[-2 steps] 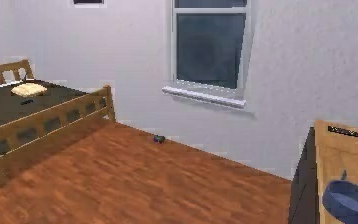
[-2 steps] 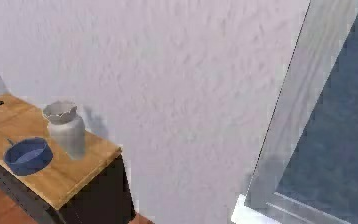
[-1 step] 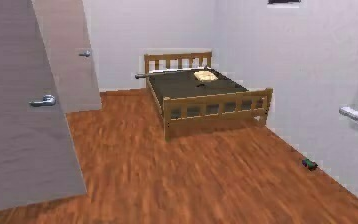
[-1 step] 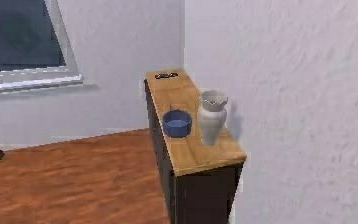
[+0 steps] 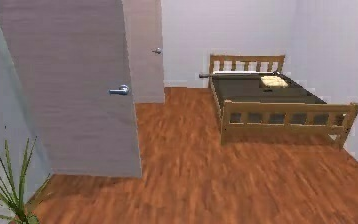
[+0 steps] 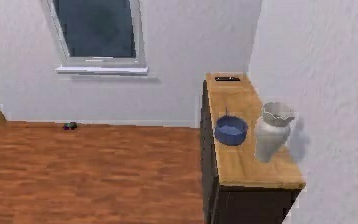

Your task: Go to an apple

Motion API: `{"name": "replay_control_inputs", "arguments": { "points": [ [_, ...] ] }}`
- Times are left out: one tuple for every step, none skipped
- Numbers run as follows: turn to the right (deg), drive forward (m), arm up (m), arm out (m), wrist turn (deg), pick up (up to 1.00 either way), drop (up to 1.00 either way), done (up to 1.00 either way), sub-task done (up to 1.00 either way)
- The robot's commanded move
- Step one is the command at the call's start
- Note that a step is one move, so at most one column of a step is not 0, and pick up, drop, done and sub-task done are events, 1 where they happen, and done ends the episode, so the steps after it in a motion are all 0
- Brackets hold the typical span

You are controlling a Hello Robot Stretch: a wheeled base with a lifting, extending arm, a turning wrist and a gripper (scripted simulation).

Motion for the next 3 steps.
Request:
{"name": "replay_control_inputs", "arguments": {
  "points": [
    [0.0,1.00,0.00,0.00,0.0,0.00,0.00,0.00,0.00],
    [0.0,0.75,0.00,0.00,0.0,0.00,0.00,0.00,0.00],
    [-45.0,0.00,0.00,0.00,0.0,0.00,0.00,0.00,0.00]
  ]
}}
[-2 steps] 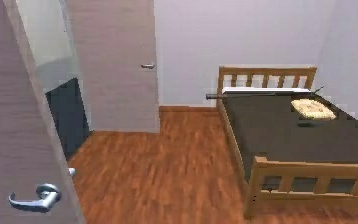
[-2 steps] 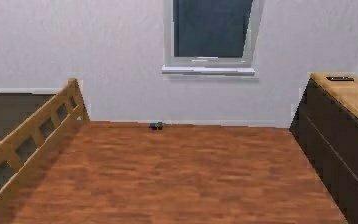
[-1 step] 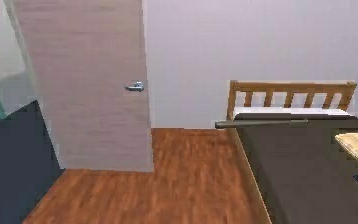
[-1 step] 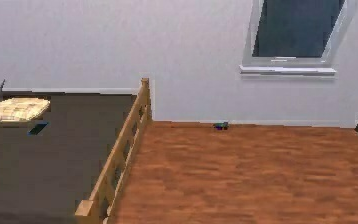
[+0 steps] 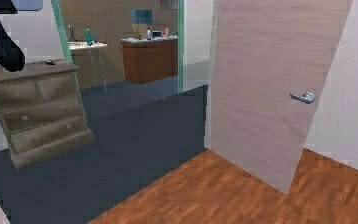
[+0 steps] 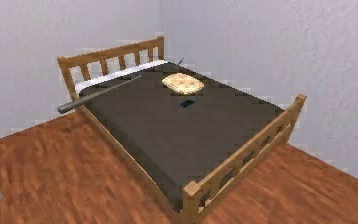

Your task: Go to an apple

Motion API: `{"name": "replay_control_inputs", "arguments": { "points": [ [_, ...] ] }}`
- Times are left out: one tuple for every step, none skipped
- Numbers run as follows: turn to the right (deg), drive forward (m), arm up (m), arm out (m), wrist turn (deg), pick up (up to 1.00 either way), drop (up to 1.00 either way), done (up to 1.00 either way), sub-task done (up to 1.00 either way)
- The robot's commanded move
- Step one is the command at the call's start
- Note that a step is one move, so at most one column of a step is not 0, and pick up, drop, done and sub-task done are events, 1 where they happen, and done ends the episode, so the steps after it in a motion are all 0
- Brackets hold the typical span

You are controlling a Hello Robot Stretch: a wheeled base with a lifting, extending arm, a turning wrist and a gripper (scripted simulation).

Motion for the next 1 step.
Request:
{"name": "replay_control_inputs", "arguments": {
  "points": [
    [-9.0,0.00,0.00,0.00,0.0,0.00,0.00,0.00,0.00]
  ]
}}
